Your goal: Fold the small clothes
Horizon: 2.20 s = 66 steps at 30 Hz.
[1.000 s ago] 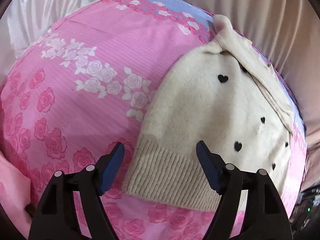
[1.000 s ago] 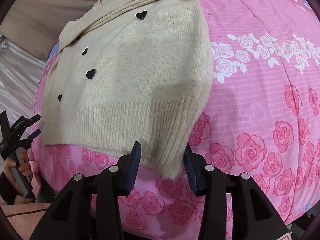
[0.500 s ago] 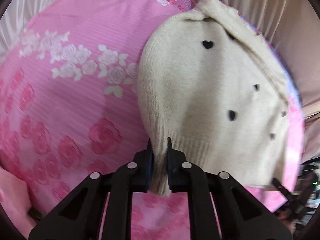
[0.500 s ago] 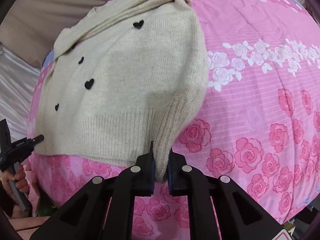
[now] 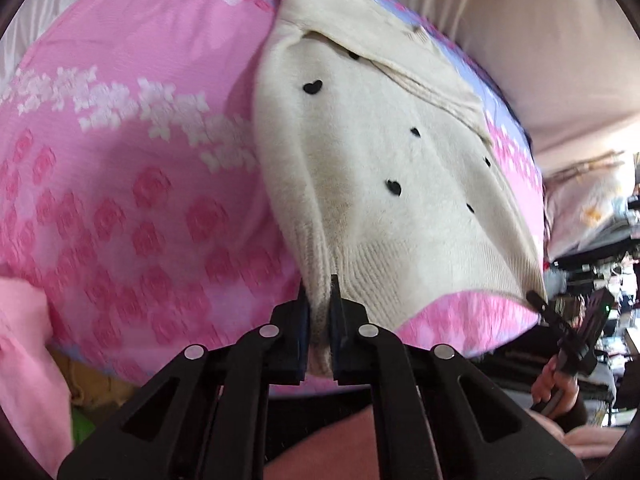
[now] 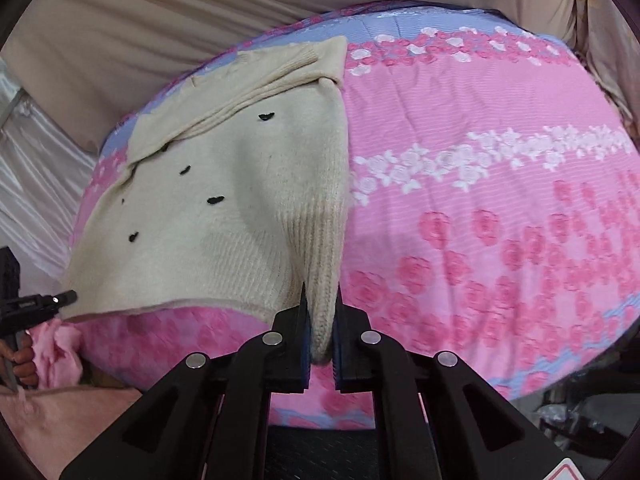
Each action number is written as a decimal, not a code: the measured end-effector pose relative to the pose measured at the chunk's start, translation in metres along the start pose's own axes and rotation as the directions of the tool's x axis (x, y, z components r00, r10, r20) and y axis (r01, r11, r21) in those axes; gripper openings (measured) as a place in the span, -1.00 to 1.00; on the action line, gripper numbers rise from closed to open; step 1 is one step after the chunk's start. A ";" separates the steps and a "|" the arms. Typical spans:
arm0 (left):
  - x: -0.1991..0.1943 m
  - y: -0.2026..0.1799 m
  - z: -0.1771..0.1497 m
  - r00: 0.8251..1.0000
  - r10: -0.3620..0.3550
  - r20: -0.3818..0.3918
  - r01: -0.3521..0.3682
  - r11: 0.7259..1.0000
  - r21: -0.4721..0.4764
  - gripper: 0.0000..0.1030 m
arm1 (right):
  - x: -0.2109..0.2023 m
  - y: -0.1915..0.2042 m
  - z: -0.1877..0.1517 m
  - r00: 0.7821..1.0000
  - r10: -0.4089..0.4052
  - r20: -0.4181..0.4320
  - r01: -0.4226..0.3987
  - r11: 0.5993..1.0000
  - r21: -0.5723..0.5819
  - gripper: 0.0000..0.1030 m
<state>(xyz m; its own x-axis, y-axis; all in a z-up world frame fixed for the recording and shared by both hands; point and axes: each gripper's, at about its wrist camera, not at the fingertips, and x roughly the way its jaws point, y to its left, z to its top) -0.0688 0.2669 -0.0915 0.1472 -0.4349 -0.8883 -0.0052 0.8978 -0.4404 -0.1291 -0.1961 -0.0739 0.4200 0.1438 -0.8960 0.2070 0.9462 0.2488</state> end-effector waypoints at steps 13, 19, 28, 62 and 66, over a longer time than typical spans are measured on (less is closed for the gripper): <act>-0.023 -0.012 -0.017 0.999 -0.033 -0.025 0.031 0.997 -0.072 -0.91 | -0.028 -0.006 -0.012 0.996 0.084 -0.007 -0.084 0.995 -0.051 -0.87; -0.058 -0.041 0.047 0.981 -0.094 0.169 0.103 0.994 -0.041 -0.91 | -0.053 0.008 0.068 0.972 0.136 0.189 -0.128 0.990 -0.054 -0.86; -0.057 -0.080 0.209 0.933 -0.015 0.360 0.009 1.000 0.019 -0.91 | -0.002 0.031 0.236 0.945 0.132 0.299 -0.130 0.991 -0.029 -0.86; 0.131 -0.036 0.368 0.917 0.311 0.251 -0.309 0.950 -0.048 -1.00 | 0.219 0.038 0.329 0.996 -0.085 0.010 0.086 0.993 -0.085 -0.64; 0.115 -0.027 0.376 0.867 0.392 0.306 -0.386 0.919 -0.083 -1.00 | 0.168 0.019 0.331 0.984 -0.067 0.166 0.068 0.998 0.001 -0.88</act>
<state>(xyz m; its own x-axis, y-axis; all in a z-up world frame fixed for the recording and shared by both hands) 0.3200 0.2187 -0.1327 0.4283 -0.0037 -0.9036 -0.1437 0.9870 -0.0722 0.2383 -0.2495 -0.0981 0.5458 0.0300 -0.8374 0.2356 0.9535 0.1878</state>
